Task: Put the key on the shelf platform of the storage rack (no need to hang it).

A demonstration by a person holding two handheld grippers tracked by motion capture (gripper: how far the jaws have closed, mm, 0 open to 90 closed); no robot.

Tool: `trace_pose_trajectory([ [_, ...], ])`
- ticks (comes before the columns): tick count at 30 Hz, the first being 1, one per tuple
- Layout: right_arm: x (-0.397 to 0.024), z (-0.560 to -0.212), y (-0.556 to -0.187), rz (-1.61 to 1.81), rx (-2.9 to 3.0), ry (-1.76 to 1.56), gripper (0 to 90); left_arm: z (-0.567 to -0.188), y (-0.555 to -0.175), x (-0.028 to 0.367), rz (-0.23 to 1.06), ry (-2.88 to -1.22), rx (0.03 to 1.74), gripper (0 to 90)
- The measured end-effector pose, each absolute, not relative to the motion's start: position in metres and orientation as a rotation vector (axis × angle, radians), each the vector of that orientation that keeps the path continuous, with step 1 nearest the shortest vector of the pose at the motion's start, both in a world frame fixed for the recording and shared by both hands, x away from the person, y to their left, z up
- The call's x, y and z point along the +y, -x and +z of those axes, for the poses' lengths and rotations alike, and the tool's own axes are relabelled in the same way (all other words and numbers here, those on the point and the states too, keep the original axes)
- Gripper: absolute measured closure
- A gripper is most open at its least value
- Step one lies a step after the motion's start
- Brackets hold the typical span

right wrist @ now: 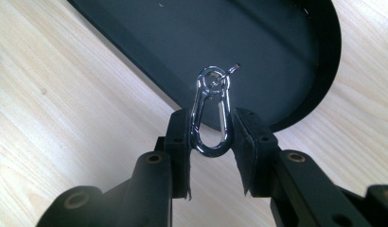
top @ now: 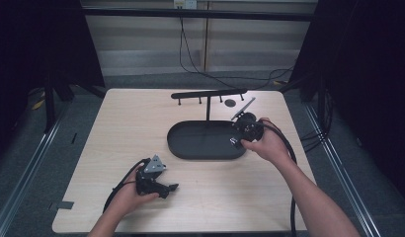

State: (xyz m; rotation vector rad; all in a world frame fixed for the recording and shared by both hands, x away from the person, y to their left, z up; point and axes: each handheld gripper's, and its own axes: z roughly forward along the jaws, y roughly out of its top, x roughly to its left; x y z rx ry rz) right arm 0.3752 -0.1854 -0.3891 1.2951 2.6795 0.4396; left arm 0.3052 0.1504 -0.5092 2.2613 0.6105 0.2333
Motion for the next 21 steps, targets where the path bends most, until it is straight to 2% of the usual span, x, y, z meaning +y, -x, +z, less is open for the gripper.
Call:
trace_pose_trajectory([
  [21,-0.180,-0.402,-0.389,0.465,2.652,-1.313,68.4,-0.509,-0.305,0.151,0.234,-2.261,0.610,14.8],
])
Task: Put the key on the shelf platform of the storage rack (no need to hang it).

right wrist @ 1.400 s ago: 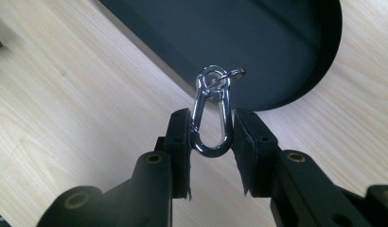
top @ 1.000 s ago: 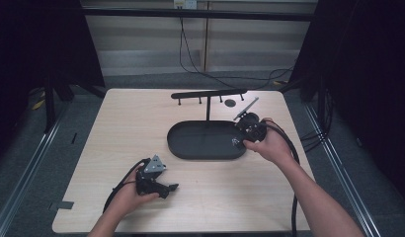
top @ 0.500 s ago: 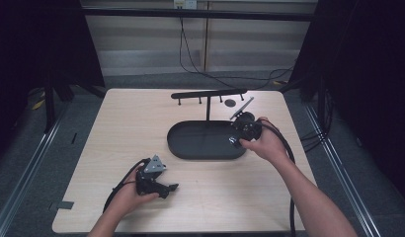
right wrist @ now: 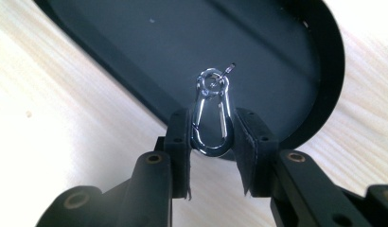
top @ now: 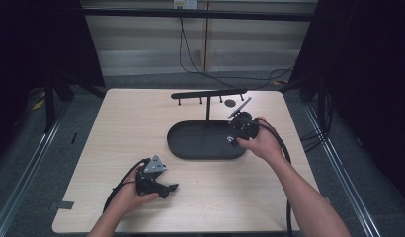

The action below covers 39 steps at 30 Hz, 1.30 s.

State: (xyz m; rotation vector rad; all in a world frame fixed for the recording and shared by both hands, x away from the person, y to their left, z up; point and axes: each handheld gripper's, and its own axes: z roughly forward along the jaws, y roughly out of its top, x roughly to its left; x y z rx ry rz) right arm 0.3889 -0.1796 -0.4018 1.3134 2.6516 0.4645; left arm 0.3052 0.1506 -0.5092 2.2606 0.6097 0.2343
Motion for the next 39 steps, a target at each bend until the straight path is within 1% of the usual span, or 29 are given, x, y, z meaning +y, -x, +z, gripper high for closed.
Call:
trace_pose_trajectory([
  [39,-0.163,-0.438,-0.404,0.418,2.672,-1.317,68.4,-0.509,-0.305,0.151,0.235,-2.261,0.608,14.8],
])
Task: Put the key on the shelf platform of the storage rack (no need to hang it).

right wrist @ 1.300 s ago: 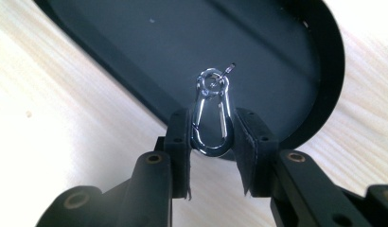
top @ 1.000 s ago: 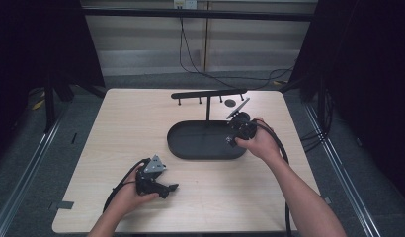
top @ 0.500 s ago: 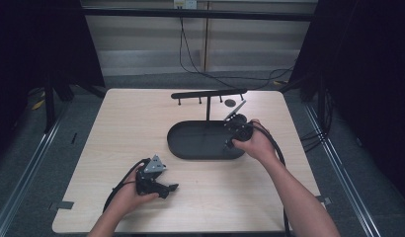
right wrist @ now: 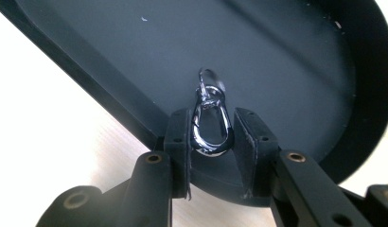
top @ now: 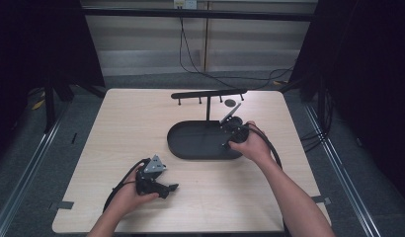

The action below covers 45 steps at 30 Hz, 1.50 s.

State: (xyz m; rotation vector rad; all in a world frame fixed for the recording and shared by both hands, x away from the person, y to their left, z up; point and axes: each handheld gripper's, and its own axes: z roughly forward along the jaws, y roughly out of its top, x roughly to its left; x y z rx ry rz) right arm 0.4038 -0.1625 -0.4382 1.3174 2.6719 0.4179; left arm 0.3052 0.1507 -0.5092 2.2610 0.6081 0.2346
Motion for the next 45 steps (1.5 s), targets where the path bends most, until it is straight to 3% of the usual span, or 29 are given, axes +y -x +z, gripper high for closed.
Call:
trace_pose_trajectory([
  [45,-0.168,-0.458,-0.415,0.438,2.638,-1.370,68.1,-0.509,-0.305,0.151,0.234,-2.260,0.609,14.7],
])
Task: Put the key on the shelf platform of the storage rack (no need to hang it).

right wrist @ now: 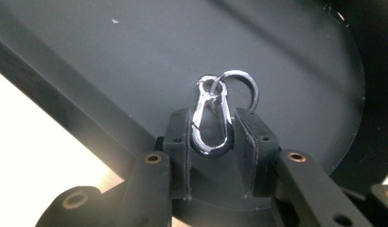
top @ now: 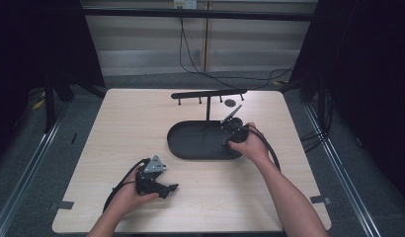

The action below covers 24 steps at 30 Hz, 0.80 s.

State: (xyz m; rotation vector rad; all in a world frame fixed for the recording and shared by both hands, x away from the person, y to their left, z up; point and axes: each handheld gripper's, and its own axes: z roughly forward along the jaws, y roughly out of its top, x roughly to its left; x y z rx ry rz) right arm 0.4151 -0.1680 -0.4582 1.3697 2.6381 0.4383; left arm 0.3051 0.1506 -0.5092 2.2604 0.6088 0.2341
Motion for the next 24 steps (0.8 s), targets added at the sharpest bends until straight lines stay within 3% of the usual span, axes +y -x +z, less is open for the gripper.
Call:
trace_pose_trajectory([
  [24,-0.1646,-0.4631,-0.4195,0.455,2.616,-1.369,65.0,-0.5093,-0.3051,0.1507,0.231,-2.260,0.609,14.7],
])
